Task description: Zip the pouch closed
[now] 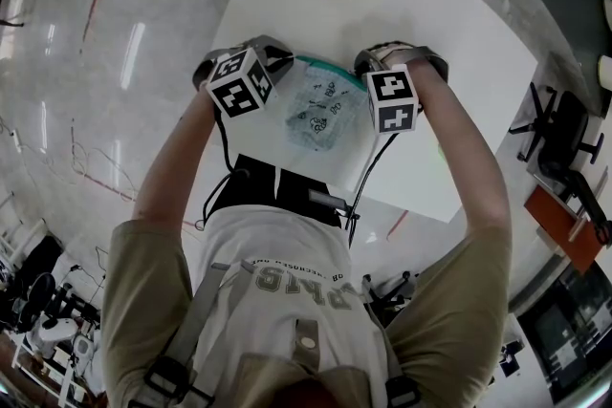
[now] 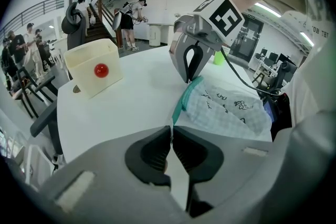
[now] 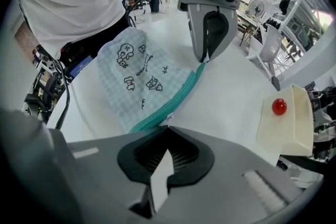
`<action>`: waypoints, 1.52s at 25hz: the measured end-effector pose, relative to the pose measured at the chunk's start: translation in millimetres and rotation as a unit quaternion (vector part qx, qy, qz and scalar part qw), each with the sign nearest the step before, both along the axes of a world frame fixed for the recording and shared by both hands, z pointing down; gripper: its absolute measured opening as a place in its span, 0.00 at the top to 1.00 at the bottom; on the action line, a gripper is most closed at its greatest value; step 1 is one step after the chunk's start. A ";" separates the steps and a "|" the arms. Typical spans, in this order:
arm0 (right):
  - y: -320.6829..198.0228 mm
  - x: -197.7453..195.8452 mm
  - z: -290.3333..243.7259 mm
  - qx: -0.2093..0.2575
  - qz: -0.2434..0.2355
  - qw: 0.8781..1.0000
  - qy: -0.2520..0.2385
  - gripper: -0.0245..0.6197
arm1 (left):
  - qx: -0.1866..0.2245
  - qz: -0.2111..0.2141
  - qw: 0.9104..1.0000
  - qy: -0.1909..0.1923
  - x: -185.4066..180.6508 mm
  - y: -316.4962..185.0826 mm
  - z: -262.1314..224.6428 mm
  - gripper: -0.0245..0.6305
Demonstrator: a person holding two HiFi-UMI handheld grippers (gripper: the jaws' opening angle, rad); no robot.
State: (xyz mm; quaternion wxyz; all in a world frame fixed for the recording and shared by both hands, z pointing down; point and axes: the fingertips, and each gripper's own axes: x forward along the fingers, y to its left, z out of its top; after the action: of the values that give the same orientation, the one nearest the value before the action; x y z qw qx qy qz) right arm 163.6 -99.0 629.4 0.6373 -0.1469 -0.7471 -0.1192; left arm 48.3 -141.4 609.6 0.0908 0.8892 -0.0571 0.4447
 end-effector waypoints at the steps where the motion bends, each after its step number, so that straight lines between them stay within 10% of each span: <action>1: 0.2 0.5 -0.2 0.000 0.000 1.000 0.001 0.96 | 0.000 0.000 1.000 0.000 0.5 0.1 -0.2 0.93; 38: 6.0 29.0 5.8 0.001 0.028 0.999 0.038 0.96 | 0.021 -0.034 0.999 -0.016 -12.6 -5.1 7.3 0.92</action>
State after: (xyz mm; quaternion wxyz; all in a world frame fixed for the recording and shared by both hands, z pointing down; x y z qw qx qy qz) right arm 192.6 -93.0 635.3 0.6683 -0.1296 -0.7261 -0.0965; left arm 35.7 -146.5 616.9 0.0863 0.8814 -0.0983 0.4540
